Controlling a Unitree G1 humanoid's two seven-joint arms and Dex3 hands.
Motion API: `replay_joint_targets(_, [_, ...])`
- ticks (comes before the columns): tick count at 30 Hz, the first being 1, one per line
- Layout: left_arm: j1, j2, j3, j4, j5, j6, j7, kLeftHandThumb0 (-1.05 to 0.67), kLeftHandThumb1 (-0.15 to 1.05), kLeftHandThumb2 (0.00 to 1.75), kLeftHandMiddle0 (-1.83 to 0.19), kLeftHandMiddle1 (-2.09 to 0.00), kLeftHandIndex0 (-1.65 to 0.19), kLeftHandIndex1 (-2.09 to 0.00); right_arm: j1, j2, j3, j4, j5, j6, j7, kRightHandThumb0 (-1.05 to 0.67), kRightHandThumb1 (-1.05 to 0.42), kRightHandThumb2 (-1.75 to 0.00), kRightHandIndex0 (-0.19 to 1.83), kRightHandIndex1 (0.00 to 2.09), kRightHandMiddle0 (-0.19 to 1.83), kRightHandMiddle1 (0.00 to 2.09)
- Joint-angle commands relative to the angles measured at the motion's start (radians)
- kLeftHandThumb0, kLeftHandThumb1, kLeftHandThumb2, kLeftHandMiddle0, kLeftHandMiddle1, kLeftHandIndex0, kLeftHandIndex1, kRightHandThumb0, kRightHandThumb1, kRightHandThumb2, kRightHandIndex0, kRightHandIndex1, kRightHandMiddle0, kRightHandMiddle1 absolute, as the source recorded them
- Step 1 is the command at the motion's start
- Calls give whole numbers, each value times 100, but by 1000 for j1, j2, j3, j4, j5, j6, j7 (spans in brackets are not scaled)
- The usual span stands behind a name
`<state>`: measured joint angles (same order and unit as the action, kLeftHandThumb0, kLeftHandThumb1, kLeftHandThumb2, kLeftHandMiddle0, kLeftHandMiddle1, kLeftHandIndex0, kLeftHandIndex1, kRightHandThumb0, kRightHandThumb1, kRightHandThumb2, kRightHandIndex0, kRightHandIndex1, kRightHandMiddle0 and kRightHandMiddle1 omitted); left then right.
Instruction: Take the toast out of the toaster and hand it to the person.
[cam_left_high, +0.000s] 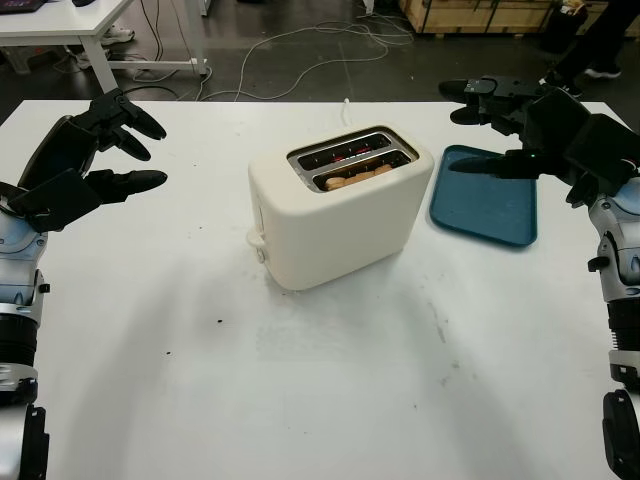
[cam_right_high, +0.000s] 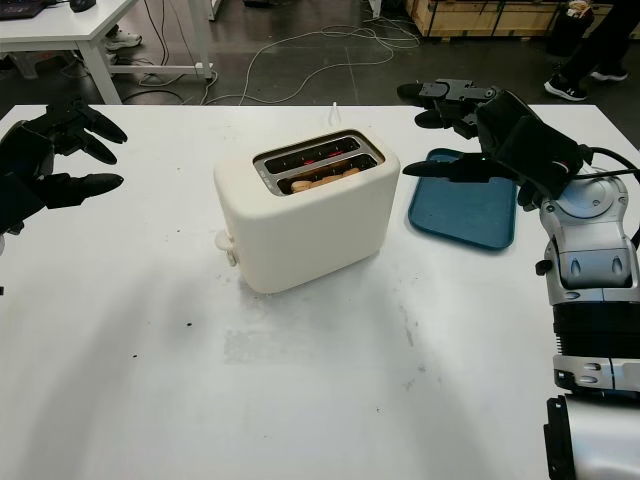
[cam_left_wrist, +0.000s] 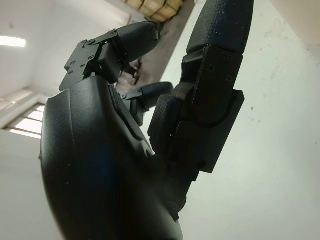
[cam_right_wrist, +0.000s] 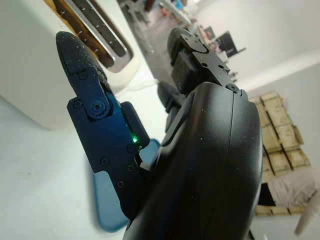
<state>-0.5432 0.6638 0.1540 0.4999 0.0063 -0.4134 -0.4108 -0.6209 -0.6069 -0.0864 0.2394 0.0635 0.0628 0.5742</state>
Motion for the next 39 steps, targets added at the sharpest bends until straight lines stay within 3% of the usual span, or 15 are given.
replay_joint_targets(1, [1,1,7,-5,-11,0,-2,-105,92,11,-22,-152,-21,-141,-5,0,-2,-13,1,8,-5,-67,-71,0,2,82,45,1])
replay_joint_targets(39, [5,0,7,-5,-13,8,1,-105,92,11,-23,-151,-21,-140,-3,-3,-5,-4,2,-12,-3,-68,-73,0,3,81,46,1])
